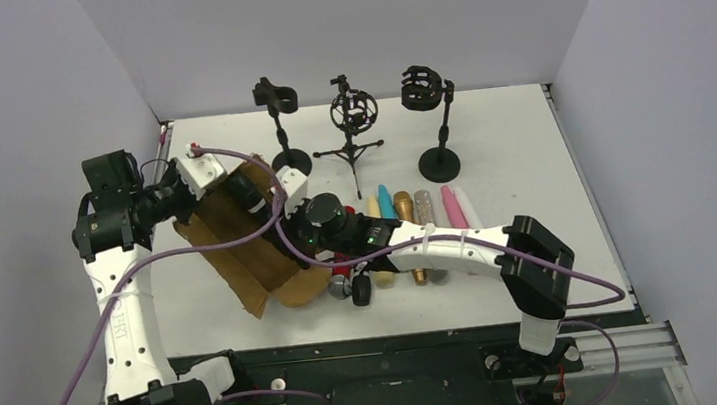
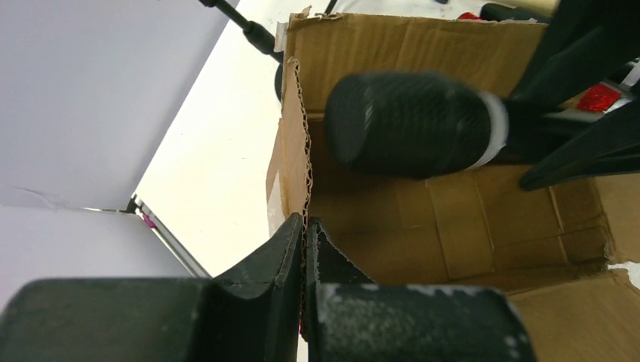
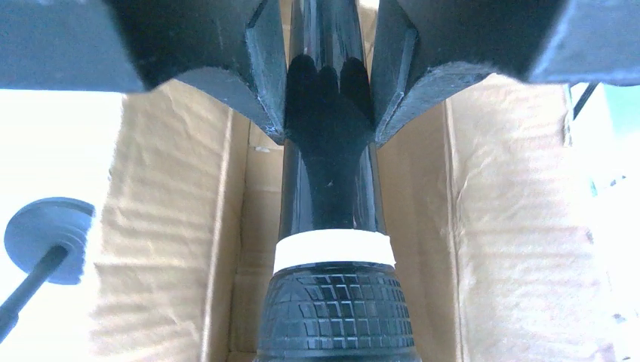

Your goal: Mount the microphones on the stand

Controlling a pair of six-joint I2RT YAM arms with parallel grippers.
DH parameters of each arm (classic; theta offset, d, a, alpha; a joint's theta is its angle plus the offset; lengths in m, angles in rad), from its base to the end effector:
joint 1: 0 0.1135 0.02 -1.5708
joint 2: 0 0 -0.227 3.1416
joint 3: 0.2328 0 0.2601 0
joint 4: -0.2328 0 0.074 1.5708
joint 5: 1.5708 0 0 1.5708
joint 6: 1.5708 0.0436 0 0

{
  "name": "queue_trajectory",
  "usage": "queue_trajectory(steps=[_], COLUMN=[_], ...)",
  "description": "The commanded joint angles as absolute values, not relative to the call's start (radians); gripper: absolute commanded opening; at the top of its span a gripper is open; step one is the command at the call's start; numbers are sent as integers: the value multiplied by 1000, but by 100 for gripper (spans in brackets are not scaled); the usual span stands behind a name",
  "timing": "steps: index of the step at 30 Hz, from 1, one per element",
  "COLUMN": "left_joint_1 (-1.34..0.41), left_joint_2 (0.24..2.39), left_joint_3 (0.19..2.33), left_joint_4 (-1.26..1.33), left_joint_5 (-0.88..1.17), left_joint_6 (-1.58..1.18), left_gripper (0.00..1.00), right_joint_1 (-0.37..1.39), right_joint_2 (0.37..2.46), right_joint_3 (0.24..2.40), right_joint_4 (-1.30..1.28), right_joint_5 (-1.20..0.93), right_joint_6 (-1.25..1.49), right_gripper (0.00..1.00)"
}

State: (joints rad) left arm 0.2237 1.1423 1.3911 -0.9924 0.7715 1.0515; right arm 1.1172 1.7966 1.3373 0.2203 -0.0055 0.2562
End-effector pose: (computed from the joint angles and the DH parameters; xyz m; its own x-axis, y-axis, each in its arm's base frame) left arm 0.2346 0.0222 0.3692 -0.0312 0.6312 -0.7750 0.7425 0.5338 0.4048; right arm 0.1920 0.3943 0.2485 -0.3287 -0.0960 -0.9395 -0.8455 0.4732 0.2475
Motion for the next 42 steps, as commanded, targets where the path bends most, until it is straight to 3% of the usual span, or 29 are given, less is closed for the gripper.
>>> queue_trajectory(steps=[1, 2, 3, 4, 5, 7, 15, 23, 28, 38, 42], left_joint_1=[221, 216, 204, 196, 181, 162, 149, 163, 244, 386, 390], left_joint_2=[1156, 1158, 1159, 1161, 1161, 1163, 1198, 1174, 1191, 1247, 1252], left_joint_3=[1344, 1317, 1302, 1271, 1257, 1222, 1369, 1364, 1348, 1302, 1241], left_joint_4=[-770, -736, -668, -638, -587, -524, -667, -884, -971, -1021, -1002], left_joint_5=[701, 687, 648, 626, 589, 530, 452, 269, 247, 380, 400], left_joint_6=[983, 951, 936, 909, 902, 854, 645, 557, 496, 464, 456], left_gripper=[2, 8, 33, 48, 78, 100, 96, 96, 96, 99, 87], right_joint_1=[1108, 1105, 1103, 1099, 1096, 1081, 927, 568, 534, 510, 506], right_joint_2=[1666, 1641, 1629, 1603, 1591, 1552, 1344, 1220, 1284, 1416, 1439], right_joint_3=[1281, 1272, 1259, 1253, 1244, 1241, 1125, 964, 970, 930, 906], right_joint_4=[239, 226, 218, 199, 188, 140, -118, -372, -444, -428, -395], right_joint_5=[-10, -5, -3, -3, 20, 34, 189, 255, 391, 351, 306], right_joint_6=[309, 313, 321, 325, 334, 349, 381, 425, 424, 445, 450], right_gripper=[0, 0, 0, 0, 0, 0, 0, 0, 0, 0, 1])
